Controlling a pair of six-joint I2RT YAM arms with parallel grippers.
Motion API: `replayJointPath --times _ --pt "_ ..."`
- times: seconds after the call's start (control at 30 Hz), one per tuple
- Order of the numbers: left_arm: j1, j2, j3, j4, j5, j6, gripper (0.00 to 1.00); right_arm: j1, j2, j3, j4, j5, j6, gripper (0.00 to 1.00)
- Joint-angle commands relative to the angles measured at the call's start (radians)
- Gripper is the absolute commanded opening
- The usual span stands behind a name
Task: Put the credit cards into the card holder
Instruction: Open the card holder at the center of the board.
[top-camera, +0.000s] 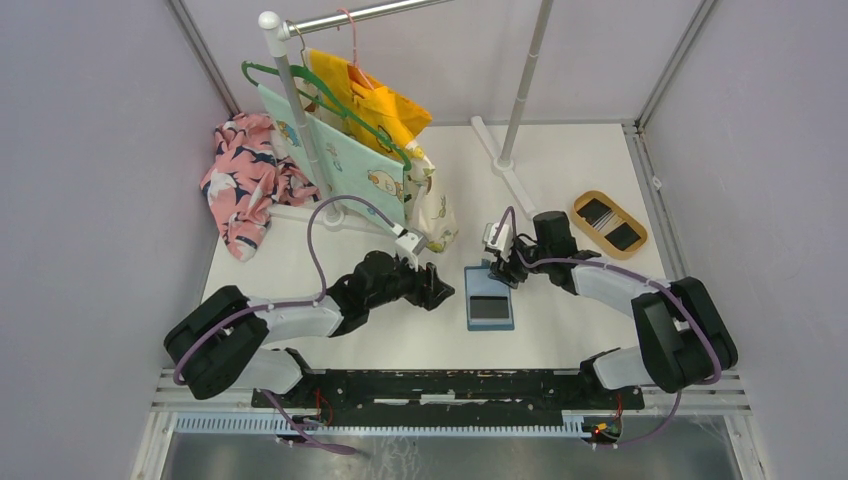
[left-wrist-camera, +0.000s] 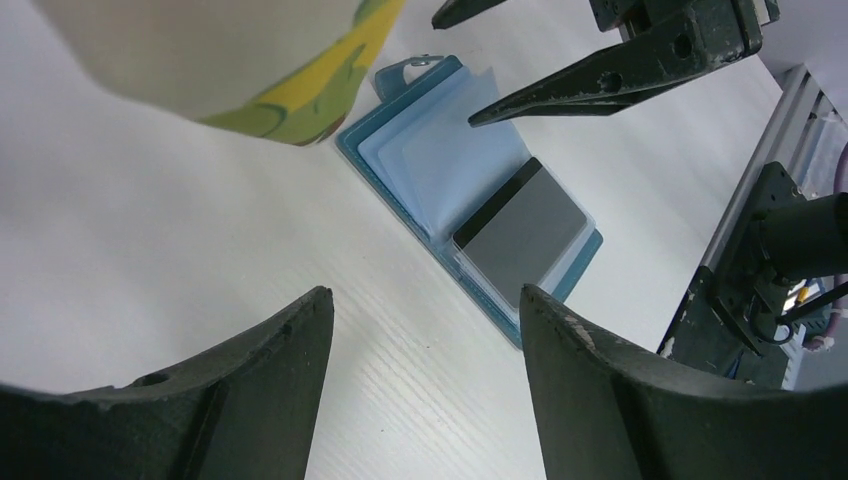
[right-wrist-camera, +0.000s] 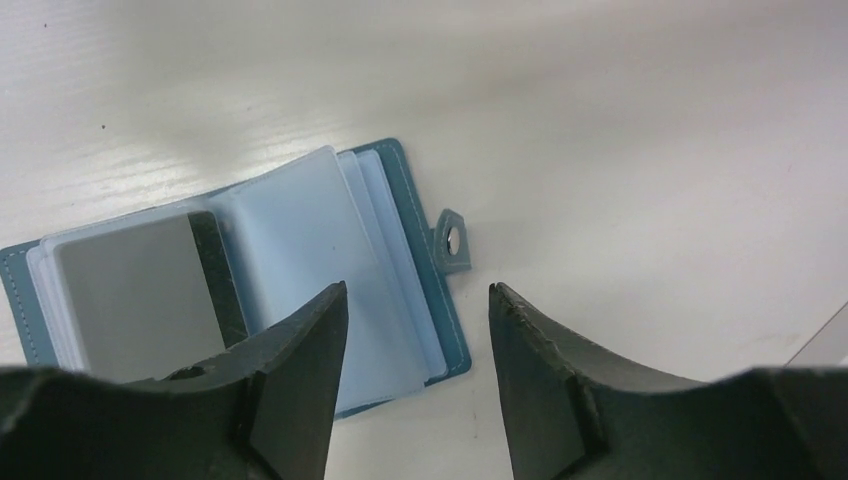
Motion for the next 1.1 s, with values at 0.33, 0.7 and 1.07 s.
replayJointPath --times 0.33,0.7,1.07 --pt "0.001 -0.22 -0.122 0.089 -0.028 -0.004 0.68 0.076 0.145 0.163 0.052 0.054 -0.119 0.21" --pt "0.001 -0.535 -0.191 -0.106 -0.063 0.017 0.68 0.263 0.184 0.324 -0.382 -0.178 -0.67 0.0" --pt "0.001 -0.741 -0.245 -0.236 -0.117 -0.092 0.67 0.471 0.145 0.371 -0.48 -0.167 -0.685 0.56"
